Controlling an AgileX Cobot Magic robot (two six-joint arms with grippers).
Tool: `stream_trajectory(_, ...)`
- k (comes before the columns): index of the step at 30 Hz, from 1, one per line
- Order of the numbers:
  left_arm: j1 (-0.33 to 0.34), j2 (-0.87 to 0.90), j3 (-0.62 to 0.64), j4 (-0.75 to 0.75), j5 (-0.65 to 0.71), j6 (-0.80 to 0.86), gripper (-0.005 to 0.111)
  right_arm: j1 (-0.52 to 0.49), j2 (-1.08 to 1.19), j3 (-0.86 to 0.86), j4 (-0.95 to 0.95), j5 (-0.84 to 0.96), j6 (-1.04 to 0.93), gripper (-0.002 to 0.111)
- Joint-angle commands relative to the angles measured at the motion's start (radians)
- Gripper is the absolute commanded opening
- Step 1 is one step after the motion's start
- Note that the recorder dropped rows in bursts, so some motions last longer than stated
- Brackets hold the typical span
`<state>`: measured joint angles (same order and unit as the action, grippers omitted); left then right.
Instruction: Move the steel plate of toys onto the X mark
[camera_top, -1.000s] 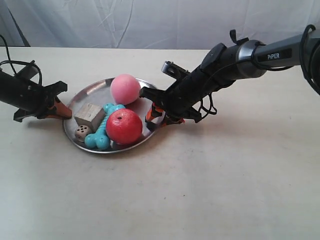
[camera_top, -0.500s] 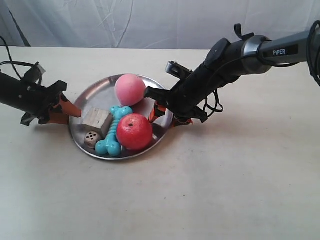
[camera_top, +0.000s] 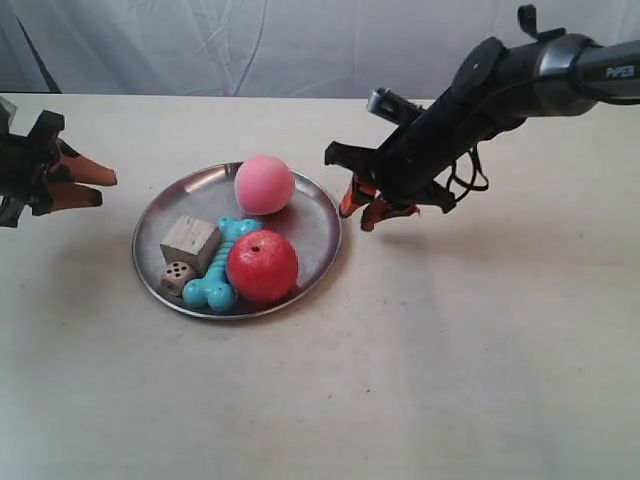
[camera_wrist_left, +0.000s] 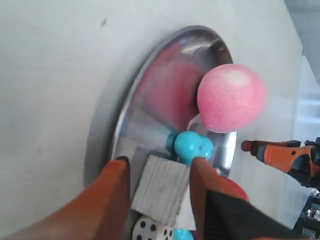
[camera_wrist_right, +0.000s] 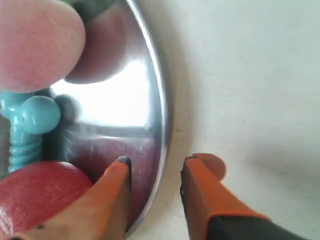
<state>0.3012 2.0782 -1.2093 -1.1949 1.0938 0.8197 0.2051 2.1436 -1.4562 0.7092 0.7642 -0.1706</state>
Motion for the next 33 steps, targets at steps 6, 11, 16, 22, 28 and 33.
stream_trajectory(6,0.007,-0.152,0.0,-0.075,0.081,0.067,0.018,-0.064,-0.18,0.007,-0.225,0.164,0.014,0.023)
stream_trajectory(11,0.007,-0.287,0.008,-0.175,0.127,0.191,0.0,-0.064,-0.361,0.08,-0.296,0.175,0.014,0.0)
stream_trajectory(16,0.004,-0.472,0.052,-0.201,0.127,0.23,0.0,-0.062,-0.631,0.242,-0.301,0.008,-0.008,0.0)
stream_trajectory(22,0.004,-0.694,0.119,-0.207,0.127,0.231,0.0,-0.062,-1.005,0.479,-0.344,-0.234,-0.019,0.0)
stream_trajectory(28,0.004,-0.852,0.195,-0.211,0.102,0.234,0.0,-0.062,-1.331,0.679,-0.344,-0.443,-0.019,0.0)
stream_trajectory(33,0.004,-0.926,0.235,-0.211,0.1,0.234,0.0,-0.062,-1.538,0.84,-0.344,-0.595,-0.063,0.0)
